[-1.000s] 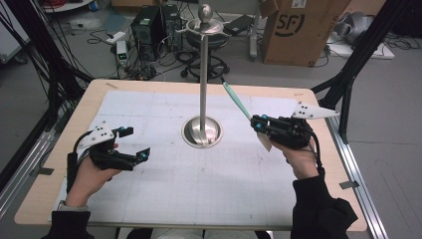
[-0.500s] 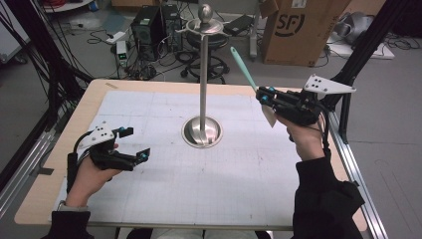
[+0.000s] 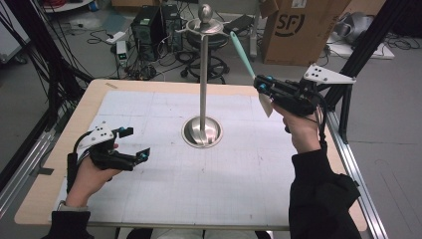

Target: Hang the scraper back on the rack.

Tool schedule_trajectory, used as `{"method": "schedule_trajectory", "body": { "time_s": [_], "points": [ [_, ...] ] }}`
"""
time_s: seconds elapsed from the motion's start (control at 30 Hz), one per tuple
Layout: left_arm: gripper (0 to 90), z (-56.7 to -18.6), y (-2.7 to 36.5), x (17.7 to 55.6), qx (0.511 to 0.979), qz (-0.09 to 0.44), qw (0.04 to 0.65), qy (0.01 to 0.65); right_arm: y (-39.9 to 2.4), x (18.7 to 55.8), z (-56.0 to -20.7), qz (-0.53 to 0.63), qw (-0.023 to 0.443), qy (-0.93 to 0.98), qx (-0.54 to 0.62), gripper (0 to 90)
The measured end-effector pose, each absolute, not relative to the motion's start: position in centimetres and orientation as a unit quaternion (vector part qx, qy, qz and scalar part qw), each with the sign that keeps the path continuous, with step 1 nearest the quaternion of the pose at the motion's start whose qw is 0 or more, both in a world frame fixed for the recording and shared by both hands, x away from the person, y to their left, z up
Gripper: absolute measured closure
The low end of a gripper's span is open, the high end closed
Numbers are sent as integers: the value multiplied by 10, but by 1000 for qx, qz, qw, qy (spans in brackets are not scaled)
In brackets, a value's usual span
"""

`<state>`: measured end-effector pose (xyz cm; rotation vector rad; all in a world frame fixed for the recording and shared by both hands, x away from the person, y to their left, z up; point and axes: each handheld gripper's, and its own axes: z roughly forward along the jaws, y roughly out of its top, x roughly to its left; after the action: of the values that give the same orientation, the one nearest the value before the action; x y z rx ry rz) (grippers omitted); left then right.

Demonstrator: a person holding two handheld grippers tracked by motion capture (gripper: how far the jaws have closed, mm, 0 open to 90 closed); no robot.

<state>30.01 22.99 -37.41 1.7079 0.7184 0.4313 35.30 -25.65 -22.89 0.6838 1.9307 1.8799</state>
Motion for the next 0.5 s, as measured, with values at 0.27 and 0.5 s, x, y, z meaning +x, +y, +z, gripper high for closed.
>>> {"method": "schedule_trajectory", "body": {
  "time_s": [0.27, 0.5],
  "points": [
    [17, -373, 233, 300, 726, 187, 585, 310, -251, 359, -232, 658, 178, 689, 247, 812],
    [17, -374, 232, 300, 728, 185, 583, 309, -243, 364, -237, 645, 180, 699, 252, 811]
  ]
}}
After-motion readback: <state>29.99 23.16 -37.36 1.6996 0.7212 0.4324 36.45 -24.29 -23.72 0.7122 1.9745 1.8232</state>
